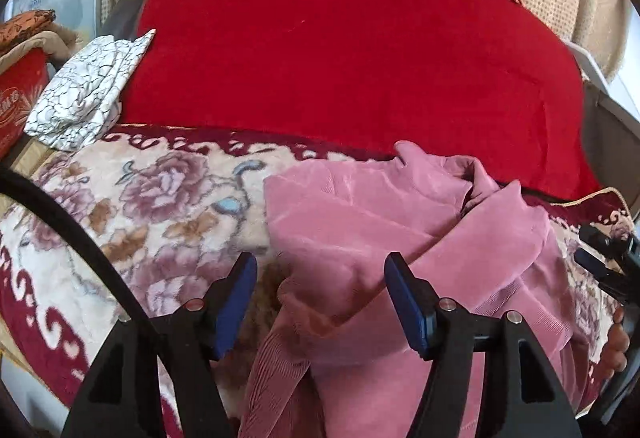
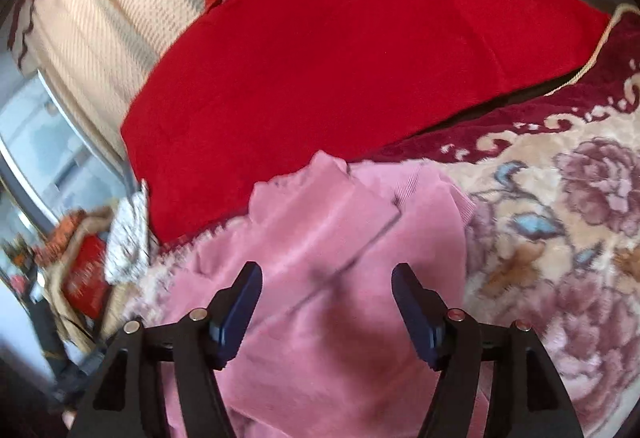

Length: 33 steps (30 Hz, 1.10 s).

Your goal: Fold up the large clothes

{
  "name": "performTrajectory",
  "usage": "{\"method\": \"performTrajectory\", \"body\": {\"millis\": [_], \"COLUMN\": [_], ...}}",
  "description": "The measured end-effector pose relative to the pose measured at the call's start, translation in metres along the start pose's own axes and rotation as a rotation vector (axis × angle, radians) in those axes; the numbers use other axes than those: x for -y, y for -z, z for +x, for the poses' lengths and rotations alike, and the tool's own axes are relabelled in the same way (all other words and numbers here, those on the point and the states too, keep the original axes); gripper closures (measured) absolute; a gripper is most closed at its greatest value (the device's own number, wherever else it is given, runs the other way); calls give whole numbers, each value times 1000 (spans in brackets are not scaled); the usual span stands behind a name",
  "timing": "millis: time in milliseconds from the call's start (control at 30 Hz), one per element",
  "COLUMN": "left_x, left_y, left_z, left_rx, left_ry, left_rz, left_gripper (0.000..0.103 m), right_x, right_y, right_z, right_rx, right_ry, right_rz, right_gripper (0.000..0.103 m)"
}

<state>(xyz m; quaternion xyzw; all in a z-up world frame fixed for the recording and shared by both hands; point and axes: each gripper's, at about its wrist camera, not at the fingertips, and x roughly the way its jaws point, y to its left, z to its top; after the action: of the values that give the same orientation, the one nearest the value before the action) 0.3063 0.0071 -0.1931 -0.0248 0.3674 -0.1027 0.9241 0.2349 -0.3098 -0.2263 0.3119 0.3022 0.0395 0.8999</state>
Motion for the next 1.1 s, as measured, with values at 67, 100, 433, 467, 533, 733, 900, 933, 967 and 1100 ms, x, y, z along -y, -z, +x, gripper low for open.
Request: {"method": "performTrajectory", "body": {"millis": [67, 100, 433, 467, 533, 733, 900, 933, 967, 1100], "left_x": [9, 11, 52, 57, 65, 96, 123, 129, 137, 156], "left_y": [-5, -7, -16, -13, -8, 4, 33, 40, 50, 89], "left_z": [1, 5, 77, 83, 87, 37, -2, -8, -12, -18], "left_rx": [25, 24, -211, -231, -264, -143, -143, -148, -157, -179], "left_ry": [38, 70, 373, 372, 379, 427, 585, 593, 592, 478], "left_rz": [25, 29, -136, -119, -80, 182, 357, 396, 455, 694], "left_gripper": [36, 36, 30, 30, 60, 91, 93, 93, 93, 93], "right_x": [10, 15, 46, 48, 53, 60, 57, 55, 54, 45], "right_y": [-6, -7, 8, 9, 9, 4, 1, 0, -1, -7], "right_z": [5, 8, 33, 33, 32, 24, 14, 11, 8, 0], "right_rx": [-1, -8, -148, -151, -157, -144, -113, -102, -93, -38], "right_ry": [-29, -39, -91, -92, -100, -110, -93, -93, -93, -87], "right_rz": [74, 112, 237, 241, 251, 249, 209, 198, 193, 159], "right_gripper": [32, 32, 32, 32, 32, 32, 32, 32, 32, 32]}}
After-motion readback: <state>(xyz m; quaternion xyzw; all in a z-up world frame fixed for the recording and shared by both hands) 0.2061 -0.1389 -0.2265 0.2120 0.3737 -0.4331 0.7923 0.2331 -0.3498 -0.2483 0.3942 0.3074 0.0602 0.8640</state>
